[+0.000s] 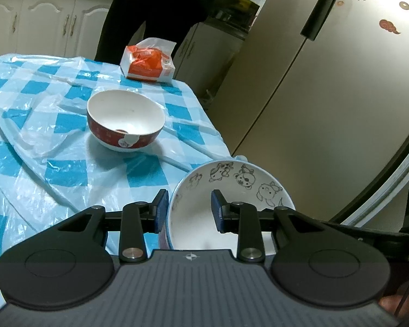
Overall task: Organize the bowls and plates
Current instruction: 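Carry the blue bowl with both grippers and lower it into the pink-flower bowl, then open both grippers and release the blue bowl on the pink-flower bowl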
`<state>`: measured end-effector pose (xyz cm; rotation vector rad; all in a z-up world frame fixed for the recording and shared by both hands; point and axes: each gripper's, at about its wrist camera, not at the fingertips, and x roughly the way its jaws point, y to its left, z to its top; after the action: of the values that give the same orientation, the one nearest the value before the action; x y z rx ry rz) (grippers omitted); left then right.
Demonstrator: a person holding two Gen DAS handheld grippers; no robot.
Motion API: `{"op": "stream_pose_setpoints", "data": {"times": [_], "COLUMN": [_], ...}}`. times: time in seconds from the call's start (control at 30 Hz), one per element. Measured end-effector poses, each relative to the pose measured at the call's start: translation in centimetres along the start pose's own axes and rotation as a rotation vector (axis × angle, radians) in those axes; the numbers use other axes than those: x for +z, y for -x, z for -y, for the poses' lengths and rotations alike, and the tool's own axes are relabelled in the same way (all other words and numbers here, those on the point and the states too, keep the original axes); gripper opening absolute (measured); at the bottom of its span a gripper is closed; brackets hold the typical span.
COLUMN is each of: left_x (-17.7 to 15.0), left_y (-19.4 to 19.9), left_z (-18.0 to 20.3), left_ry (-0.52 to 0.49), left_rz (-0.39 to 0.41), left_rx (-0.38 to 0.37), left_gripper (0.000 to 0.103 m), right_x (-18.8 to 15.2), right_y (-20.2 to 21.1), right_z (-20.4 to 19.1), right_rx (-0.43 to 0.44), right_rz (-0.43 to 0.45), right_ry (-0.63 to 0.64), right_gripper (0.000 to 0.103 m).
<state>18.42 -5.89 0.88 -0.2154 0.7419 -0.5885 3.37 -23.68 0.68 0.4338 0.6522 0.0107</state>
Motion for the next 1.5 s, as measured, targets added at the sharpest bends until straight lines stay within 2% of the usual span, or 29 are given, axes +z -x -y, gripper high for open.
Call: {"op": "stream_pose_setpoints", "data": {"times": [0.13,0.3,0.53,0.57,0.6,0.67,0.83,0.9,1.07,1.5], "left_x": [0.1,0.1,-0.2,-0.3,-0.3,-0.4,-0.6,-0.7,-0.8,-0.4], "left_y": [0.6,1.5,2.4,2.5,2.5,2.9,3.9,4.3,5.1,6.0], "left_z": [-0.2,-0.6,-1.7,-1.9,-1.9,-2.2,-2.7,-3.1,-4.2,-6.2], "left_ry": [-0.015,-0.038,-0.039,-0.038,-0.037,-0.034,-0.02,-0.013,0.005,0.081], "left_rz": [0.028,0.063,0.07,0.071,0.074,0.075,0.087,0.093,0.092,0.081], "left_rx": [0.017,0.054,0.078,0.081,0.083,0.086,0.092,0.095,0.095,0.133], "left_gripper": [0.037,0.054,0.069,0.073,0.075,0.078,0.089,0.098,0.103,0.103], "right_x": [-0.2,-0.5,-0.9,-0.8,-0.9,-0.9,-0.7,-0.5,0.1,0.9], "right_y": [0.0,0.1,0.6,0.7,0.9,1.3,2.2,2.4,3.1,1.9], "right_z": [-0.1,0.2,0.3,0.2,0.0,-0.2,0.1,0.4,0.8,-0.4], "right_rx": [-0.002,0.031,0.064,0.064,0.054,0.028,0.007,-0.003,-0.011,0.04], "right_rz": [0.023,0.044,0.073,0.076,0.085,0.109,0.153,0.175,0.235,0.242], "right_ry": [0.03,-0.005,-0.082,-0.085,-0.086,-0.079,-0.118,-0.157,-0.253,-0.277], "right_gripper": [0.027,0.037,0.049,0.053,0.066,0.077,0.08,0.084,0.091,0.094]}}
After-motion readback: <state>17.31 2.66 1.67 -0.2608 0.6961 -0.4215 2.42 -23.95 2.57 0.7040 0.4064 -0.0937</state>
